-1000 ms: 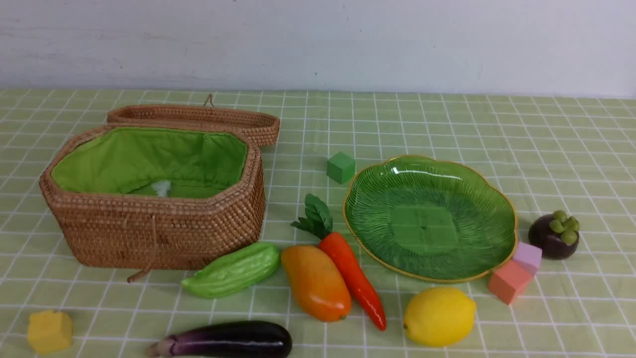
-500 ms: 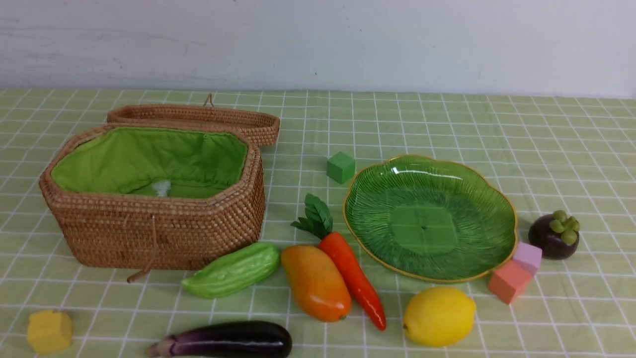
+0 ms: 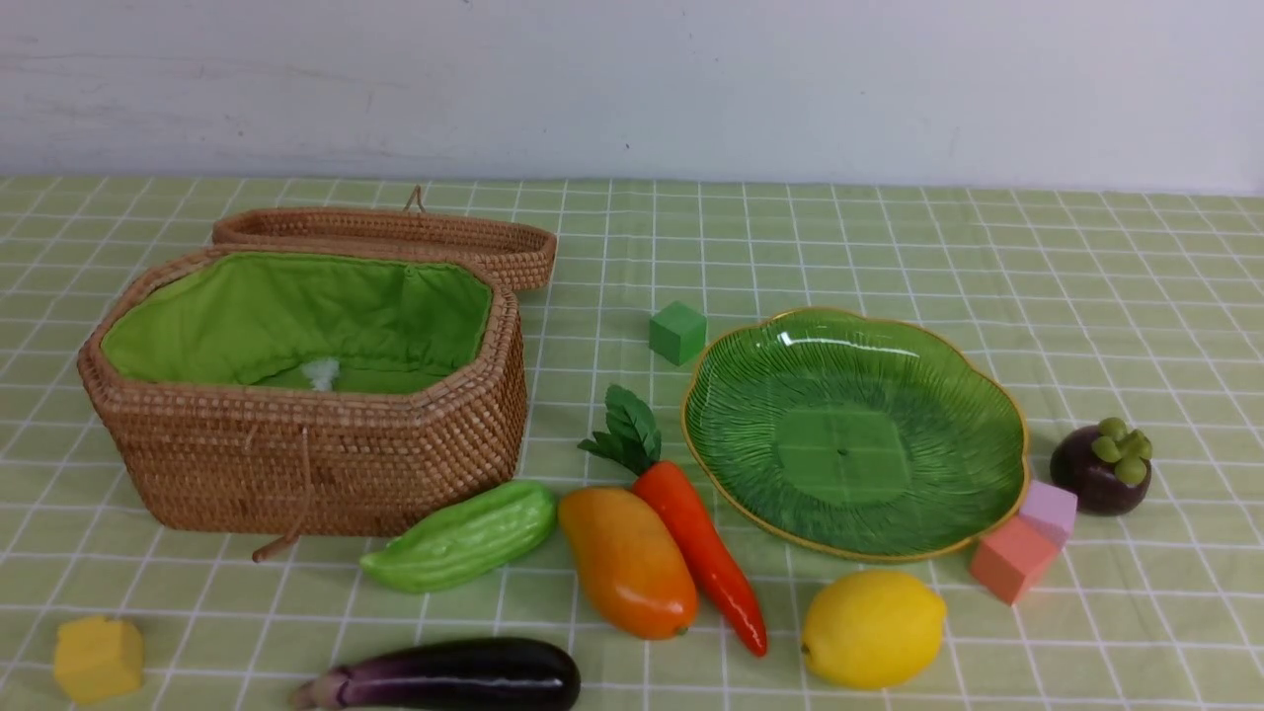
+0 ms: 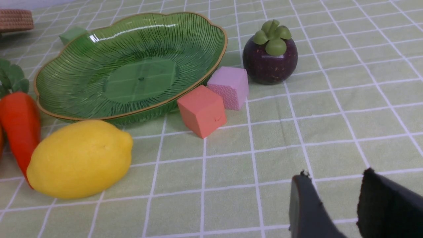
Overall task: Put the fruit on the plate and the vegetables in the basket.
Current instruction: Use the left arm to grab an eggplant and put it into the left basket
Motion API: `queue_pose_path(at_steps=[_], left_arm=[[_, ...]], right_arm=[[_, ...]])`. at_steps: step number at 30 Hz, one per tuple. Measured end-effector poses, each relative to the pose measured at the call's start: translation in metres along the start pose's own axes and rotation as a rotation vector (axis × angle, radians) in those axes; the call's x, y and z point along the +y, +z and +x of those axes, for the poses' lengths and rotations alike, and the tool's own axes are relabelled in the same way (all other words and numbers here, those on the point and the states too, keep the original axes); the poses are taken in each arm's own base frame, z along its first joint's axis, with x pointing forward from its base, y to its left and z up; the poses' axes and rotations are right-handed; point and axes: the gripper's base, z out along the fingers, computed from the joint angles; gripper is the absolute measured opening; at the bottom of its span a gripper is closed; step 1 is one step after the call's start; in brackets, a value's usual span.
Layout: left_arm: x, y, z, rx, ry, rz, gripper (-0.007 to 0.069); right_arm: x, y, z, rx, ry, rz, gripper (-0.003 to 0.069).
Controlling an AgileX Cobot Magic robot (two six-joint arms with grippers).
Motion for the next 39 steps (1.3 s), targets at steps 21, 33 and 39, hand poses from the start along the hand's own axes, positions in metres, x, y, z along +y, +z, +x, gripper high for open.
queue_pose_path(at_steps=[21, 33, 39], left_arm=[[-0.011, -0.017, -0.053, -0.377, -0.745, 0.238, 0.0187], [-0.061, 0.005, -0.124, 0.255, -0.205, 0.253, -0.0013], [-0.068, 0.025, -0.13, 0.357, -0.161, 0.273, -0.0013]], right_arm=[[0.0, 0.0, 0.0, 0.0, 0.0, 0.0, 0.0242], [0.0, 0.0, 0.0, 0.0, 0.0, 0.0, 0.0242], [0.0, 0.0, 0.0, -0.005, 0.01, -0.004, 0.0242]])
